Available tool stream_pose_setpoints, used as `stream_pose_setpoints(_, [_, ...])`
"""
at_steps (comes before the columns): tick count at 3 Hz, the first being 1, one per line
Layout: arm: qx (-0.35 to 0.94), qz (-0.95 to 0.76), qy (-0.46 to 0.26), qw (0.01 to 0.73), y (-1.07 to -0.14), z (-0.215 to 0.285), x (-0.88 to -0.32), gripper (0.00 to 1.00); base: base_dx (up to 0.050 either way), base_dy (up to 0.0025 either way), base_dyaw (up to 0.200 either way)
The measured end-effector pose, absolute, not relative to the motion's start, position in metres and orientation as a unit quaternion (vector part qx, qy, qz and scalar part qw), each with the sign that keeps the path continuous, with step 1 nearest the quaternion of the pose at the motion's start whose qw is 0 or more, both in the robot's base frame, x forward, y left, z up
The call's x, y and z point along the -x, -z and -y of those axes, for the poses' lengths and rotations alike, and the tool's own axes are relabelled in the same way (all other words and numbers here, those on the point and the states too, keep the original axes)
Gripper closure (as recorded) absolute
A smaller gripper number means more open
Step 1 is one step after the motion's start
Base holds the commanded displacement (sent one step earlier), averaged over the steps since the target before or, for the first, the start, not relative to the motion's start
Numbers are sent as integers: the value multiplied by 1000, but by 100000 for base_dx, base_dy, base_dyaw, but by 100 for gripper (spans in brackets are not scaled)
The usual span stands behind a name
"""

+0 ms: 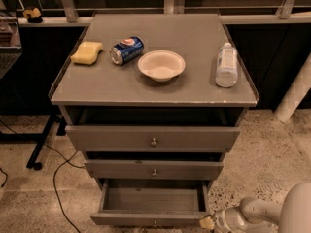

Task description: Close bottom drawer

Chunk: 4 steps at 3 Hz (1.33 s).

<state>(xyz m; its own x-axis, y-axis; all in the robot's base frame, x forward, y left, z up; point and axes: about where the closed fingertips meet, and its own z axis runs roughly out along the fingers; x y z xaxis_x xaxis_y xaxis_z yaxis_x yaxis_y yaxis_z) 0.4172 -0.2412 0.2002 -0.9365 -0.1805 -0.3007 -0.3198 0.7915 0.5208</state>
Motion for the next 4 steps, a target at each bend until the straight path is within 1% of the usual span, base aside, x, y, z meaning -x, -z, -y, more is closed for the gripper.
stream_pose_setpoints(2, [114,-941,-302,105,-173,245,-418,100,0,0,0])
stream_pose_setpoints(3, [107,-939,-306,117,-165,244,-430,100,0,0,0])
stream_pose_setpoints(4, [107,-939,-306,117,-165,244,-429,100,0,0,0])
